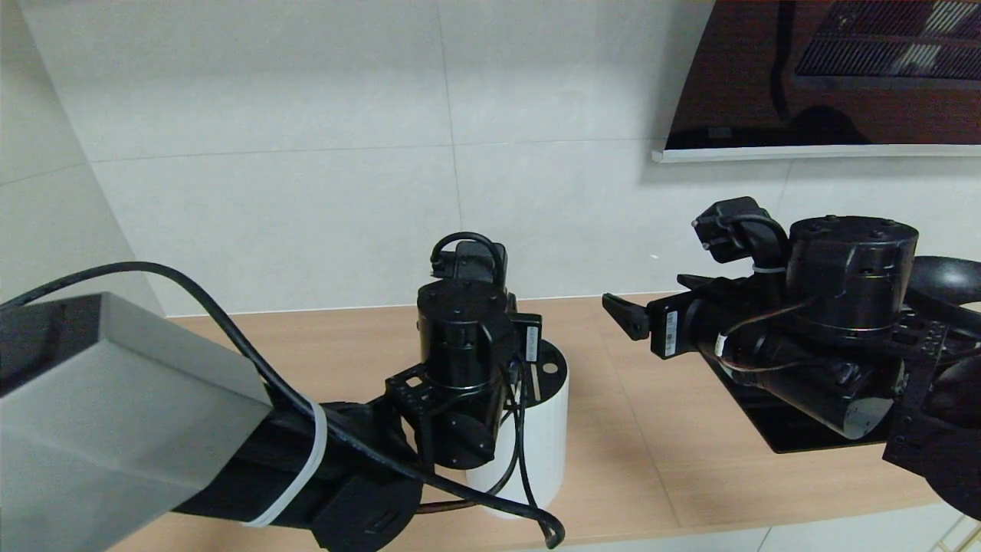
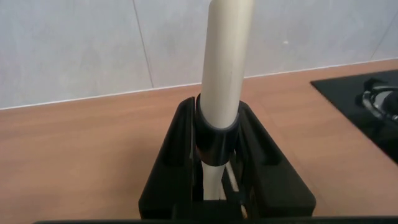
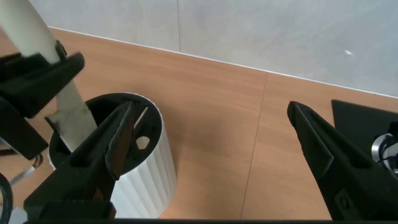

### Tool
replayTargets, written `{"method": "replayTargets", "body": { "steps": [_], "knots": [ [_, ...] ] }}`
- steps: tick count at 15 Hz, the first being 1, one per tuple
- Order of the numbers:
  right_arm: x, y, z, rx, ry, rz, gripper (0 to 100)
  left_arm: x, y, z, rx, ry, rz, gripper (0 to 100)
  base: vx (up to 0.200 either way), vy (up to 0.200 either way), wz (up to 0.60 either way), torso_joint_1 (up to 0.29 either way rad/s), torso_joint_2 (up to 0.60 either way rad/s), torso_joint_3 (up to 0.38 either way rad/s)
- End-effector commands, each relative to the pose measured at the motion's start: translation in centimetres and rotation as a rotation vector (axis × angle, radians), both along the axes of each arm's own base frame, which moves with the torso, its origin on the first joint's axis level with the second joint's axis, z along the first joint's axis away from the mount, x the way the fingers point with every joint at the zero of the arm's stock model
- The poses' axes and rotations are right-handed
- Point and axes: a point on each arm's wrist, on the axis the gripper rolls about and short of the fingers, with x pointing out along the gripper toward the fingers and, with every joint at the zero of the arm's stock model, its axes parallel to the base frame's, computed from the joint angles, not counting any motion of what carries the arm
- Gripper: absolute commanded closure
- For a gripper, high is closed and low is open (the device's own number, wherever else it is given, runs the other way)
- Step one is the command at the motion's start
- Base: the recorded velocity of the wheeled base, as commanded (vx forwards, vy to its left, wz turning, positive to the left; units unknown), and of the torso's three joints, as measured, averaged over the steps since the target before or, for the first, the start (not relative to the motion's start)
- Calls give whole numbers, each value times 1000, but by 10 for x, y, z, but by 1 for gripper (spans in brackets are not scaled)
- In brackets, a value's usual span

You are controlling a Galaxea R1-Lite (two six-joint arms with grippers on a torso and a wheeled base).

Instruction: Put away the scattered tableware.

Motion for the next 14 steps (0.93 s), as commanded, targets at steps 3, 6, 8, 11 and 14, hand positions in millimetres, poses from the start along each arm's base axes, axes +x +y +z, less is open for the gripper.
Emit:
{"method": "replayTargets", "body": {
  "steps": [3, 6, 8, 11, 14],
  "knots": [
    [0, 0, -1, -1, 1, 0, 0, 1, -1, -12, 24, 24, 0, 100, 0, 0, 0, 0, 0, 0],
    [0, 0, -1, -1, 1, 0, 0, 1, -1, -11, 23, 22, 0, 100, 0, 0, 0, 0, 0, 0],
    [0, 0, -1, -1, 1, 0, 0, 1, -1, -12, 24, 23, 2, 100, 0, 0, 0, 0, 0, 0],
    [1, 1, -2, -3, 5, 0, 0, 1, -1, -10, 20, 19, -1, 0, 0, 0, 0, 0, 0, 0],
    [1, 1, -2, -4, 6, 0, 0, 1, -1, -9, 20, 19, 0, 0, 0, 0, 0, 0, 0, 0]
  ]
}}
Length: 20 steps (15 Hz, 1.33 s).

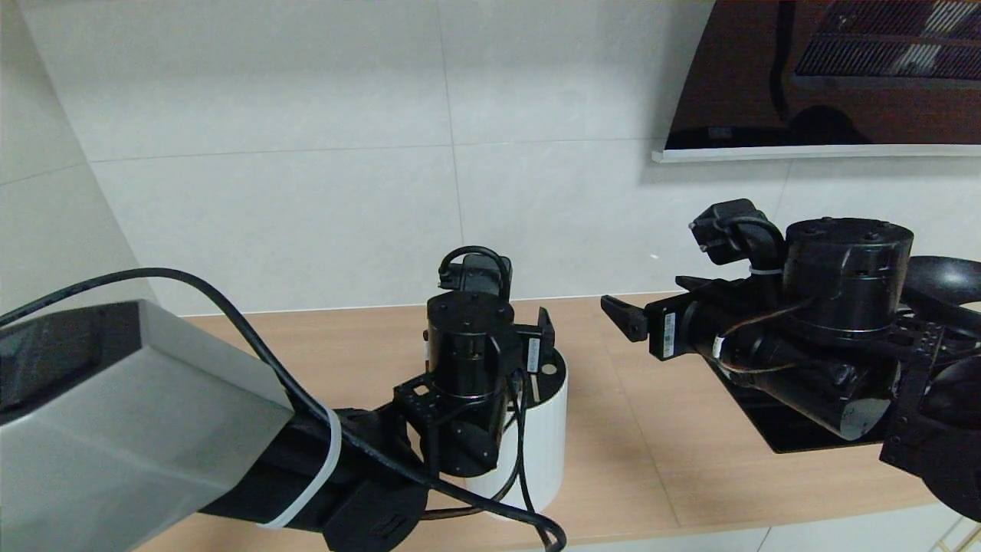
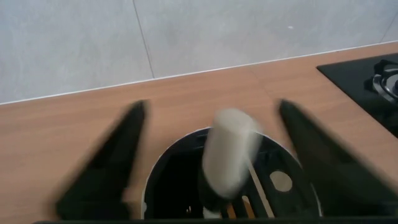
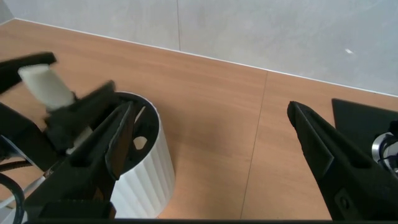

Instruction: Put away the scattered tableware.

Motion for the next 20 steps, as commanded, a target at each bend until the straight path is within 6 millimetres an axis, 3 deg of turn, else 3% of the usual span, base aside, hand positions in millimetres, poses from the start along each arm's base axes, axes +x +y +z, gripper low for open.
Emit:
{"method": "replayTargets", "body": {
  "steps": [1, 6, 9, 12, 13, 18, 20],
  "knots": [
    [0, 0, -1, -1, 2, 0, 0, 0, 0, 1, -3, -3, -1, 0, 0, 0, 0, 0, 0, 0],
    [0, 0, 2, 6, -5, 0, 0, -5, 2, 13, -26, -25, -5, 0, 0, 0, 0, 0, 0, 0],
    [0, -6, 9, 25, -26, -17, 0, -23, 21, 46, -90, -79, -51, 0, 0, 0, 0, 0, 0, 0],
    [1, -33, 28, 63, -79, -91, 0, -56, 54, 93, -174, -177, -155, 0, 0, 0, 0, 0, 0, 0],
    [-1, -37, 30, 67, -84, -102, 0, -62, 59, 99, -182, -190, -168, 0, 0, 0, 0, 0, 0, 0],
    [-41, -118, 55, 202, -182, -311, 0, -83, 140, 139, -131, -345, -27, 0, 0, 0, 0, 0, 0, 0],
    [-73, -149, 55, 210, -228, -347, 0, -113, 178, 140, -121, -359, 35, 0, 0, 0, 0, 0, 0, 0]
  ]
}}
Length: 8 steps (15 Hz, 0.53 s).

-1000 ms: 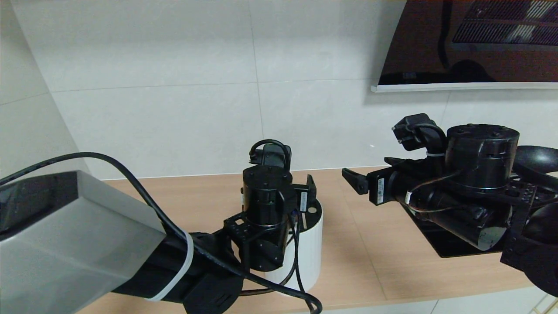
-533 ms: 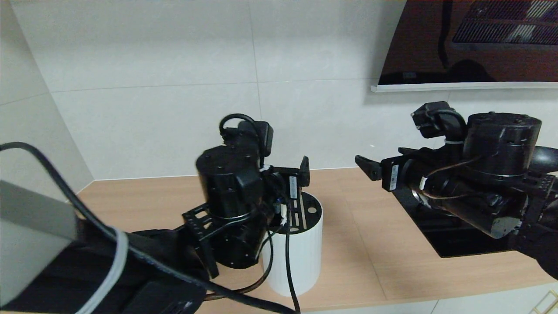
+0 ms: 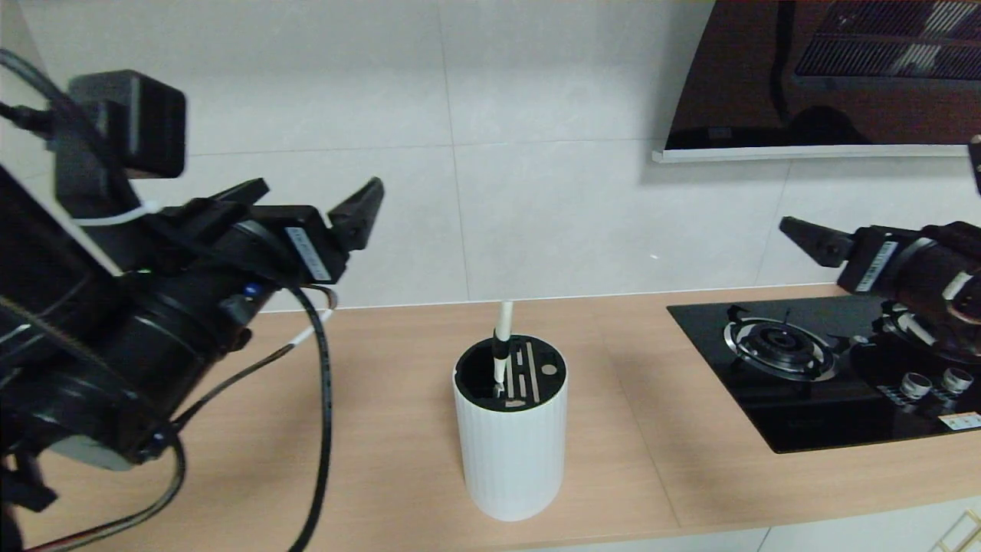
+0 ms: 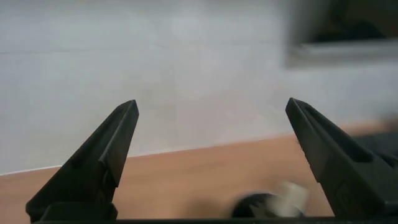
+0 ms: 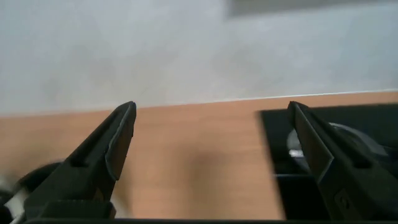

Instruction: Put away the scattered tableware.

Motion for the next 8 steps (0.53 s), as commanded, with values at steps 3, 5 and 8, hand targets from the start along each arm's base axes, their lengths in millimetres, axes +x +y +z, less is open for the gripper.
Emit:
{"method": "replayTargets", "body": {
  "steps": [3, 5, 8],
  "knots": [
    [-80, -51, 9, 15, -139, -74, 0, -84, 71, 5, -5, -34, 49, 0, 0, 0, 0, 0, 0, 0],
    [-118, -62, 4, 8, -146, -156, 0, -129, 102, -13, 7, -13, 124, 0, 0, 0, 0, 0, 0, 0],
    [-189, -63, -6, -3, -180, -150, 0, -190, 129, -50, 23, -13, 162, 0, 0, 0, 0, 0, 0, 0]
  ]
}}
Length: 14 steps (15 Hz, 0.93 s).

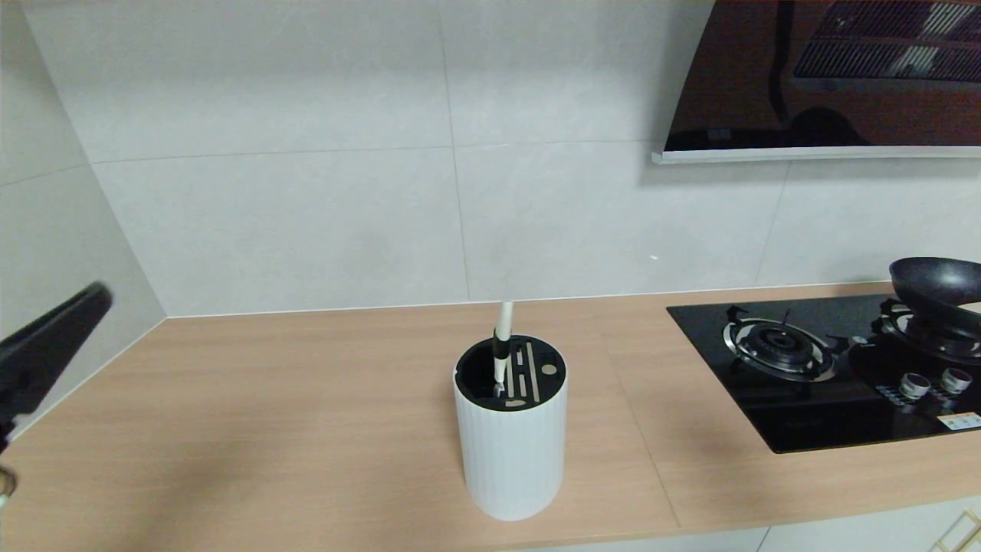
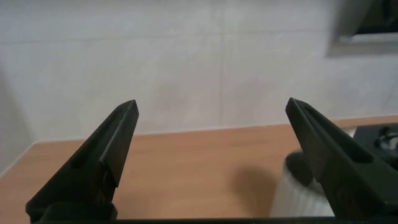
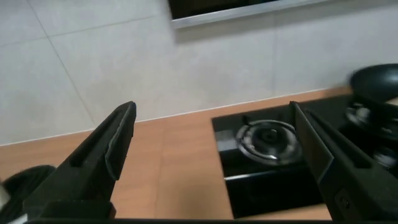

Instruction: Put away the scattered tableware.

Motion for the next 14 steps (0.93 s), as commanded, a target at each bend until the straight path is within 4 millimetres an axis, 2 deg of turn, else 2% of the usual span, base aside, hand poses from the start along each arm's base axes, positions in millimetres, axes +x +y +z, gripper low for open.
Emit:
{"method": "replayTargets", "body": {
  "steps": [1, 4, 7, 9, 11, 12, 13, 14],
  "knots": [
    [-87, -2, -15, -44, -96, -13, 0, -80, 34, -43, -11, -58, 96, 0, 0, 0, 0, 0, 0, 0],
    [-140, -2, -50, -184, -101, -41, 0, -116, 37, -73, 7, -65, 152, 0, 0, 0, 0, 0, 0, 0],
    [-164, -1, -75, -225, -115, 1, 0, -113, 35, -79, -47, -48, 217, 0, 0, 0, 0, 0, 0, 0],
    [-159, -2, -80, -221, -90, -15, 0, -110, 34, -85, -44, -33, 268, 0, 0, 0, 0, 0, 0, 0],
    [-151, -3, -90, -209, -55, -91, 0, -115, 29, -109, 22, -40, 328, 0, 0, 0, 0, 0, 0, 0],
    [-144, -4, -99, -205, -38, -112, 0, -107, 29, -123, 44, -10, 351, 0, 0, 0, 0, 0, 0, 0],
    [-141, -4, -102, -203, -37, -115, 0, -105, 30, -126, 39, -11, 363, 0, 0, 0, 0, 0, 0, 0],
    [-132, -4, -114, -193, -25, -113, 0, -97, 30, -144, 47, 13, 367, 0, 0, 0, 0, 0, 0, 0]
  ]
}}
